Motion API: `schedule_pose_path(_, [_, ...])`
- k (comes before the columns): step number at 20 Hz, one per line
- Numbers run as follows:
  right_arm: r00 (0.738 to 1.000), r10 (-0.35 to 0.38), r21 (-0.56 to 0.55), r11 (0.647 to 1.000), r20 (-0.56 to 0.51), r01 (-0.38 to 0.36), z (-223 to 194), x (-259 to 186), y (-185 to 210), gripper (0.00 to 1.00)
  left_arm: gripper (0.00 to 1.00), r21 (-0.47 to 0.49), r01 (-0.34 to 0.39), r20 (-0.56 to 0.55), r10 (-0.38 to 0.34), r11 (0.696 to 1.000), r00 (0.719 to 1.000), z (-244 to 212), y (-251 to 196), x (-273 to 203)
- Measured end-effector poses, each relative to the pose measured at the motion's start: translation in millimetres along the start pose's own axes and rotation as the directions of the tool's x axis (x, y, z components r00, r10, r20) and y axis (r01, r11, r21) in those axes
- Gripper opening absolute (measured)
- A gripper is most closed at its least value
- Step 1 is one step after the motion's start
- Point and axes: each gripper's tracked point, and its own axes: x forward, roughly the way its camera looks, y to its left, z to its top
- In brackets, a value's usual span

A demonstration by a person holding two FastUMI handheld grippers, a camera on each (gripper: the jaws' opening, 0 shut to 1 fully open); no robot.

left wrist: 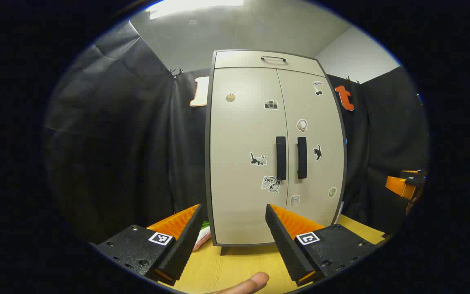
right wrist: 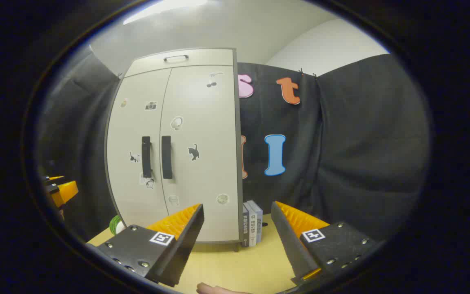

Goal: Open the right door of the double-door shoe cabinet with the right hand, and open the left door with the left hand.

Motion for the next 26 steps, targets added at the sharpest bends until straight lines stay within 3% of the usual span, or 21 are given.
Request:
schedule_pose_path(6, [1.000,0.025,-0.009,1.000,-0.010,-0.025,-3,1,5,1.00,0.94,0.002,0.017,0.009,-0.017,1.000,1.000,4,-5,-7])
schedule_pose_path(9, [0.999,0.029,-0.025,0.999,-0.021,-0.030,-6,6,11,1.00,0.94,0.002,0.016,0.012,-0.016,1.000,1.000,4,-5,-9])
schedule_pose_path(11, [0.999,0.032,-0.035,0.999,-0.026,-0.033,-8,9,15,0.94,0.94,-0.002,0.009,0.004,-0.009,1.000,1.000,1,-4,-8])
schedule_pose_path(13, [0.999,0.039,-0.035,0.999,-0.038,-0.040,-11,13,19,0.98,0.94,-0.007,0.014,0.000,-0.014,1.000,1.000,1,-6,-8])
schedule_pose_path(14, [0.998,0.042,-0.035,0.998,-0.039,-0.043,-13,14,21,0.94,0.94,-0.004,0.018,-0.001,-0.018,1.000,1.000,2,-6,-6])
schedule_pose_path(15, [0.998,0.047,-0.034,0.998,-0.041,-0.048,-14,15,24,0.98,0.94,0.000,0.018,0.002,-0.018,1.000,1.000,2,-5,-6])
schedule_pose_path(16, [0.997,0.054,-0.031,0.998,-0.048,-0.056,-16,16,27,0.94,0.94,0.003,0.018,0.009,-0.018,1.000,1.000,5,-3,-5])
schedule_pose_path(17, [0.997,0.057,-0.023,0.998,-0.052,-0.059,-15,18,30,0.98,0.94,0.001,0.021,0.011,-0.021,1.000,1.000,6,-3,-5])
schedule_pose_path(18, [0.997,0.057,-0.019,0.998,-0.053,-0.058,-14,21,32,0.94,0.94,-0.004,0.030,0.011,-0.030,1.000,0.999,6,-4,-5])
schedule_pose_path(19, [0.997,0.059,-0.014,0.998,-0.053,-0.060,-12,24,35,0.98,0.94,-0.012,0.039,0.010,-0.039,0.999,0.999,6,-6,-6])
schedule_pose_path(23, [0.994,0.104,-0.027,0.994,-0.042,-0.106,5,39,59,0.98,0.94,-0.009,0.050,0.002,-0.050,0.999,0.999,2,-3,-4])
schedule_pose_path(24, [0.992,0.116,-0.022,0.993,-0.043,-0.117,9,45,65,0.94,0.94,-0.005,0.048,-0.004,-0.048,0.999,0.999,-1,-2,-4])
schedule_pose_path(26, [0.988,0.143,0.003,0.990,-0.057,-0.143,15,59,81,0.98,0.94,-0.003,0.047,-0.008,-0.047,0.999,0.999,-5,-1,-4])
